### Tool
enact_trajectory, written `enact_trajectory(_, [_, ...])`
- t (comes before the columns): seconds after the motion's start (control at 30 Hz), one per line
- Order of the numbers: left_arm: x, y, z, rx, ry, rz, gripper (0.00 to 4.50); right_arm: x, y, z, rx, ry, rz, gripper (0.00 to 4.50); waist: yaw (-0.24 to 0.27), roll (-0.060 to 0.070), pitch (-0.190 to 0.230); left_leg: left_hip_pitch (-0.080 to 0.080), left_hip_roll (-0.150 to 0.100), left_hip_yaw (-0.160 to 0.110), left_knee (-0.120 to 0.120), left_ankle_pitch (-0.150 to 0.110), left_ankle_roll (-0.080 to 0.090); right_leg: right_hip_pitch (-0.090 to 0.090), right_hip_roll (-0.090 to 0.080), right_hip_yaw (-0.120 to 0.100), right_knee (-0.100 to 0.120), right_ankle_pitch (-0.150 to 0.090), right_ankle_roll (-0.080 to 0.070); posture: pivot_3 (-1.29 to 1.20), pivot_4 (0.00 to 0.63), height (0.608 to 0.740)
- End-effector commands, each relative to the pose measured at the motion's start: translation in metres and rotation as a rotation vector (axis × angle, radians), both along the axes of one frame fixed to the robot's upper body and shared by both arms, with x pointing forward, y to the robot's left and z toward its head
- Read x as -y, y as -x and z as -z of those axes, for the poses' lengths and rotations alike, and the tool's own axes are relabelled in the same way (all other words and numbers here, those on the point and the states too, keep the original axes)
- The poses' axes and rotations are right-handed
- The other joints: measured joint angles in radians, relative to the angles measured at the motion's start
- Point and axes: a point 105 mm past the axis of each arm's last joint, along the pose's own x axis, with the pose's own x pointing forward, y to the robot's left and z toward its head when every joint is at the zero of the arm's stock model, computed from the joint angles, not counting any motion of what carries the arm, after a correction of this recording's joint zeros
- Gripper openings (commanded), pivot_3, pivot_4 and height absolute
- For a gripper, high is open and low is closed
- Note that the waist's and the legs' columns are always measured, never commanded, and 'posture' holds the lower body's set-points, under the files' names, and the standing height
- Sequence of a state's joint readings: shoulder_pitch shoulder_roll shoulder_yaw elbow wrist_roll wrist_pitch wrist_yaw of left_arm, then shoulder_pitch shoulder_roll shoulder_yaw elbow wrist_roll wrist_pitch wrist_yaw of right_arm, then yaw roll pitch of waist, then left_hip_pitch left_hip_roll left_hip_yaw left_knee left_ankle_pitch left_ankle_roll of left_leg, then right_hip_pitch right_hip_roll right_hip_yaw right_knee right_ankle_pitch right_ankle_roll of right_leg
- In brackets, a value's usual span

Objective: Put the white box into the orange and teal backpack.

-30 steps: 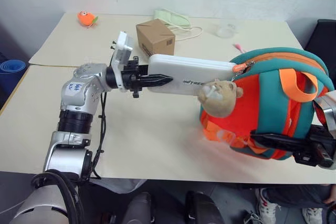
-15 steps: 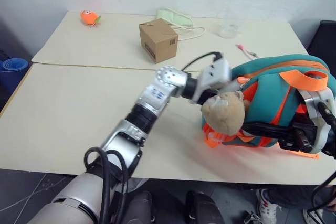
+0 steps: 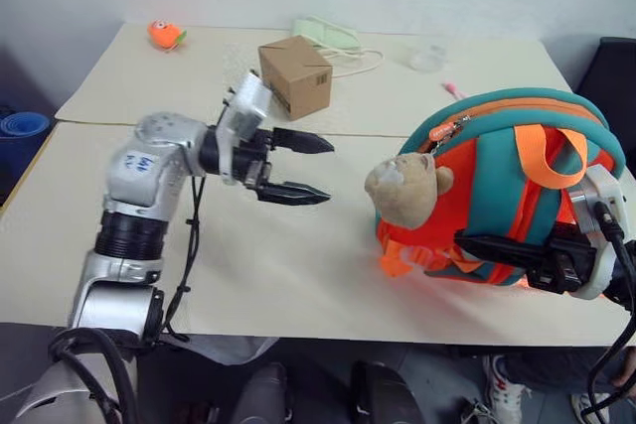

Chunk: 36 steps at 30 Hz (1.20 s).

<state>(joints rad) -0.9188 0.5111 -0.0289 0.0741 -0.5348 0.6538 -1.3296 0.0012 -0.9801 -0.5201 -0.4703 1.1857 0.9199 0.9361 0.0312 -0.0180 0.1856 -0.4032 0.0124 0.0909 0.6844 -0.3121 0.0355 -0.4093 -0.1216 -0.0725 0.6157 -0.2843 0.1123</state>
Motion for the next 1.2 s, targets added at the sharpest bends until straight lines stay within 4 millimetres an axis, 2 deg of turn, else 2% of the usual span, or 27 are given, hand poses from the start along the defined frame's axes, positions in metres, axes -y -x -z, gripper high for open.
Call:
enact_trajectory(0.03, [0.047, 0.01, -0.007, 0.113, -0.001, 0.023, 4.46, -0.006, 0.005, -0.009, 0.042, -0.013, -0.022, 0.0, 0.008, 0.0, 0.0, 0.0, -0.001, -0.001, 0.0, 0.0, 0.001, 0.001, -0.006, 0.001, -0.001, 0.0, 0.001, 0.0, 0.15, 0.74])
enact_trajectory(0.13, [0.076, 0.0, 0.008, 0.112, -0.025, -0.037, 4.46, -0.01, 0.006, -0.01, 0.044, -0.023, -0.028, 0.0, 0.011, 0.0, 0.0, 0.0, -0.005, 0.0, 0.0, 0.0, 0.003, 0.002, -0.007, -0.002, -0.004, 0.002, 0.004, 0.0, 0.15, 0.74])
enact_trajectory(0.2, [0.09, -0.008, 0.009, 0.107, 0.0, -0.085, 4.46, -0.012, 0.006, -0.01, 0.045, -0.026, -0.027, 0.0, 0.008, 0.0, 0.0, 0.0, -0.006, 0.001, 0.0, 0.001, 0.004, 0.001, -0.005, -0.004, -0.004, 0.003, 0.005, 0.0, 0.15, 0.74])
enact_trajectory(0.3, [0.091, -0.019, 0.004, 0.095, 0.032, -0.135, 3.97, -0.012, 0.007, -0.009, 0.045, -0.028, -0.018, 0.0, 0.001, 0.0, 0.0, 0.0, -0.006, 0.002, 0.0, 0.001, 0.004, 0.0, -0.004, -0.004, -0.004, 0.003, 0.005, 0.0, 0.15, 0.74])
enact_trajectory(0.4, [0.06, -0.041, 0.001, 0.131, -0.006, -0.219, 3.13, -0.004, 0.011, -0.011, 0.05, -0.035, 0.017, 0.0, -0.006, 0.0, 0.0, 0.0, -0.005, 0.001, -0.001, 0.001, 0.004, 0.0, -0.004, -0.004, -0.004, 0.003, 0.005, 0.0, 0.15, 0.74])
enact_trajectory(0.43, [0.042, -0.051, 0.0, 0.141, -0.032, -0.257, 2.77, 0.002, 0.012, -0.011, 0.048, -0.03, 0.04, 0.0, -0.008, 0.0, 0.0, 0.0, -0.005, 0.002, -0.001, 0.001, 0.004, 0.0, -0.003, -0.004, -0.004, 0.003, 0.005, 0.0, 0.15, 0.74])
enact_trajectory(0.5, [0.018, -0.06, 0.001, 0.153, -0.072, -0.289, 2.22, 0.01, 0.014, -0.011, 0.044, -0.023, 0.071, 0.0, -0.011, 0.0, 0.0, 0.0, -0.004, 0.002, -0.001, 0.001, 0.004, 0.0, -0.002, -0.004, -0.003, 0.003, 0.005, 0.0, 0.15, 0.74])
enact_trajectory(0.57, [-0.002, -0.064, 0.009, 0.156, -0.145, -0.305, 1.68, 0.017, 0.017, -0.009, 0.039, -0.02, 0.101, 0.0, -0.008, 0.0, 0.0, 0.0, -0.003, 0.003, -0.001, 0.001, 0.004, -0.001, -0.001, -0.004, -0.003, 0.003, 0.005, 0.0, 0.15, 0.74])
enact_trajectory(0.6, [-0.009, -0.061, 0.024, 0.174, -0.234, -0.273, 1.46, 0.022, 0.018, -0.007, 0.033, -0.021, 0.119, 0.0, -0.007, 0.0, 0.0, 0.0, -0.003, 0.002, -0.001, 0.001, 0.003, 0.0, 0.0, -0.004, -0.003, 0.003, 0.005, 0.0, 0.15, 0.74])
enact_trajectory(0.63, [-0.013, -0.059, 0.034, 0.185, -0.296, -0.245, 1.29, 0.024, 0.018, -0.006, 0.03, -0.021, 0.13, 0.0, -0.006, 0.0, 0.0, 0.0, -0.003, 0.003, -0.001, 0.001, 0.003, 0.0, 0.0, -0.004, -0.003, 0.003, 0.005, 0.0, 0.15, 0.74])
enact_trajectory(0.67, [-0.004, -0.055, 0.048, 0.211, -0.341, -0.211, 1.17, 0.027, 0.019, -0.003, 0.023, -0.018, 0.144, 0.0, -0.002, 0.0, 0.0, 0.0, -0.003, 0.003, -0.001, 0.001, 0.004, 0.0, 0.0, -0.004, -0.003, 0.003, 0.005, 0.0, 0.15, 0.74])
enact_trajectory(0.83, [0.069, -0.036, 0.112, 0.404, -0.433, -0.083, 1.17, 0.035, 0.013, 0.012, 0.02, 0.008, 0.201, 0.0, 0.024, 0.0, 0.0, 0.0, -0.01, 0.002, -0.001, 0.0, 0.009, 0.002, -0.008, -0.004, -0.005, 0.004, 0.007, 0.0, 0.15, 0.74])
enact_trajectory(0.93, [0.088, -0.039, 0.141, 0.585, -0.519, -0.086, 1.17, 0.038, 0.007, 0.015, 0.035, 0.002, 0.223, 0.0, 0.021, -0.001, 0.0, -0.003, -0.013, 0.003, -0.001, 0.0, 0.013, 0.001, -0.011, -0.002, -0.008, 0.007, 0.012, 0.0, 0.15, 0.74])
enact_trajectory(1.0, [0.096, -0.051, 0.142, 0.624, -0.507, -0.164, 1.17, 0.039, 0.004, 0.016, 0.044, 0.007, 0.23, 0.0, 0.024, 0.002, -0.002, -0.001, -0.014, 0.003, -0.001, 0.0, 0.013, 0.003, -0.012, -0.002, -0.014, 0.008, 0.014, 0.0, 0.15, 0.74])
enact_trajectory(1.07, [0.093, -0.057, 0.132, 0.549, -0.436, -0.231, 1.17, 0.043, 0.002, 0.018, 0.032, 0.022, 0.247, 0.0, 0.024, 0.004, -0.003, -0.001, -0.015, 0.003, -0.001, -0.001, 0.016, 0.003, -0.014, -0.002, -0.014, 0.009, 0.015, 0.0, 0.15, 0.74])
enact_trajectory(1.1, [0.078, -0.058, 0.123, 0.428, -0.382, -0.263, 1.45, 0.051, 0.002, 0.017, 0.024, 0.048, 0.263, 0.32, 0.022, 0.004, -0.003, -0.001, -0.015, 0.002, -0.001, -0.001, 0.016, 0.003, -0.015, -0.002, -0.014, 0.009, 0.015, 0.0, 0.15, 0.74])
enact_trajectory(1.13, [0.051, -0.054, 0.115, 0.29, -0.344, -0.26, 1.77, 0.069, 0.003, 0.013, 0.046, 0.112, 0.306, 0.7, 0.018, 0.004, -0.003, -0.001, -0.015, 0.002, -0.001, -0.001, 0.016, 0.003, -0.02, -0.002, -0.014, 0.009, 0.015, 0.0, 0.15, 0.74])
enact_trajectory(1.17, [0.032, -0.048, 0.109, 0.204, -0.316, -0.244, 2.03, 0.081, 0.005, 0.01, 0.063, 0.161, 0.332, 1.0, 0.01, 0.005, -0.003, -0.001, -0.015, 0.003, -0.001, -0.001, 0.015, 0.002, -0.021, -0.003, -0.013, 0.009, 0.015, 0.0, 0.15, 0.74])
enact_trajectory(1.2, [-0.004, -0.041, 0.094, 0.061, -0.259, -0.24, 2.39, 0.11, 0.011, -0.002, 0.07, 0.196, 0.4, 1.37, -0.001, 0.006, -0.002, -0.002, -0.015, 0.004, -0.001, -0.001, 0.015, 0.0, -0.02, -0.002, -0.012, 0.009, 0.015, 0.0, 0.15, 0.74])
